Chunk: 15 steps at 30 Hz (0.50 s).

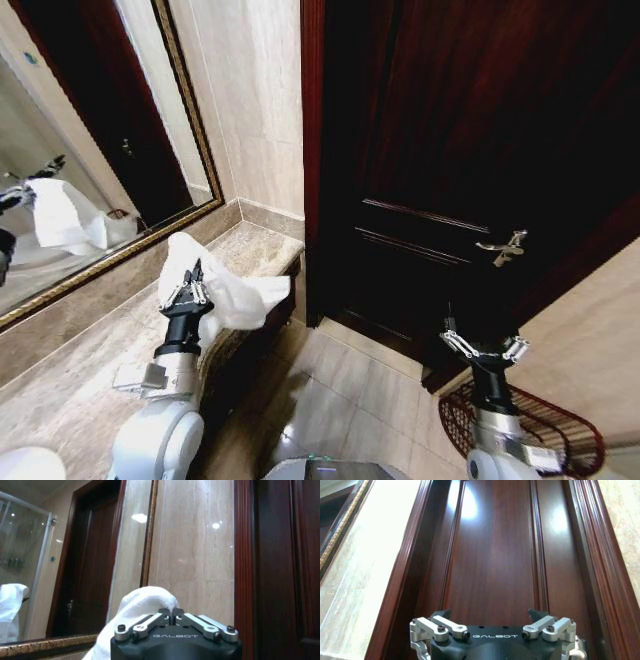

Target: Discard the used towel into the hamper.

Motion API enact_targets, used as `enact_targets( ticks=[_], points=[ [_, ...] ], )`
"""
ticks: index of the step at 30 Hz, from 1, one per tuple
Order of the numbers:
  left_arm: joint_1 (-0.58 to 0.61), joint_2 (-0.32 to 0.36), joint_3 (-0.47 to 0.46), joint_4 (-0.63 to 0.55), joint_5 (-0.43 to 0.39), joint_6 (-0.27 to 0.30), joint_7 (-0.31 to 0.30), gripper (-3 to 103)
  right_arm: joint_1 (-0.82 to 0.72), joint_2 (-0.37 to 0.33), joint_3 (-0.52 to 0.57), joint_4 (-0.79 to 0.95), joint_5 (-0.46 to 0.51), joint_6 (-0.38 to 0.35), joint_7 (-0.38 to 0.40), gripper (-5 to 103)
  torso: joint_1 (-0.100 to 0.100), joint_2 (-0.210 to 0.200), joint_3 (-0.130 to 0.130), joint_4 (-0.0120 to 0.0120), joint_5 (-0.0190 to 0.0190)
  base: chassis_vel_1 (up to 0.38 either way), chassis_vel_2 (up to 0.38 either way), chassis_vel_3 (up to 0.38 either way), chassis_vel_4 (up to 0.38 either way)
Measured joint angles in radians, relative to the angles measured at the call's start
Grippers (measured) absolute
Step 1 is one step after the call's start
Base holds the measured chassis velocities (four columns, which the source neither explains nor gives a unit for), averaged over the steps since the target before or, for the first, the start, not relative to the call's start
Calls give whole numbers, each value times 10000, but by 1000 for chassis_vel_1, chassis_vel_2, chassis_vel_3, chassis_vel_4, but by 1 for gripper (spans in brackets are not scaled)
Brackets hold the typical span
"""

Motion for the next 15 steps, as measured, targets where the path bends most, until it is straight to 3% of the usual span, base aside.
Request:
enact_targets(
  ticks=[15],
  points=[
    [81, -283, 577, 294, 437, -188, 496, 2, -38, 0, 35, -13, -1, 54, -52, 100, -70, -145, -76, 0, 0, -4, -7, -4, -6]
  ],
)
